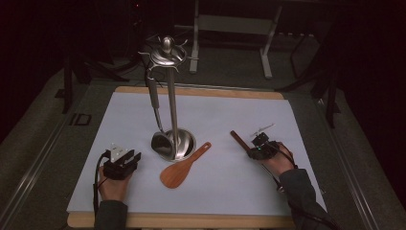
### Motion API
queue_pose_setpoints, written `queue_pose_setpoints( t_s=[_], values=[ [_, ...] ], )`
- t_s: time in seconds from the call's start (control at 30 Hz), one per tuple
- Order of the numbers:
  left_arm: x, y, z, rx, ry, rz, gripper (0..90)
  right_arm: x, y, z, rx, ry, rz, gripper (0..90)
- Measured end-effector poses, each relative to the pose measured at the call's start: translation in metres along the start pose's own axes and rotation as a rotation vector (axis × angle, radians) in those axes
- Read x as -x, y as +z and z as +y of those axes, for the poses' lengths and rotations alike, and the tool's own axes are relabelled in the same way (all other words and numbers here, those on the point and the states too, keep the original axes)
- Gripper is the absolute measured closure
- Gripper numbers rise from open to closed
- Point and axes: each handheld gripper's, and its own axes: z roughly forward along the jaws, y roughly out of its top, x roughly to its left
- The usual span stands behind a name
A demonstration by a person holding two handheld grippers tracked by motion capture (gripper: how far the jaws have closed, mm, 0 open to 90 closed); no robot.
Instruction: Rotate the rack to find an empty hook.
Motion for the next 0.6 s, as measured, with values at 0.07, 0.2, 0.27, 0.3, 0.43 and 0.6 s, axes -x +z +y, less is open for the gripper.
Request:
queue_pose_setpoints(
  t_s=[0.07,0.2,0.27,0.3,0.43,0.6],
  values=[
    [0.0,0.0,0.0,0.001,0.0,0.0,67.3,-0.01,-0.002,-0.002,-0.016,-0.058,0.011,74.1],
    [0.0,0.0,0.0,0.001,0.001,0.001,67.2,-0.019,-0.006,-0.004,-0.06,-0.121,0.018,74.0],
    [0.0,0.0,0.0,0.001,0.001,0.0,67.2,-0.02,-0.007,-0.003,-0.086,-0.137,0.028,73.8],
    [0.0,0.0,0.0,0.001,0.001,0.0,67.1,-0.021,-0.008,-0.002,-0.095,-0.147,0.031,73.6],
    [0.0,0.0,0.0,0.0,-0.001,0.001,66.9,-0.022,-0.007,0.004,-0.14,-0.169,0.033,73.1],
    [0.0,0.0,0.0,-0.001,0.0,0.0,66.9,-0.018,-0.005,0.015,-0.218,-0.167,0.064,72.0]
  ],
)
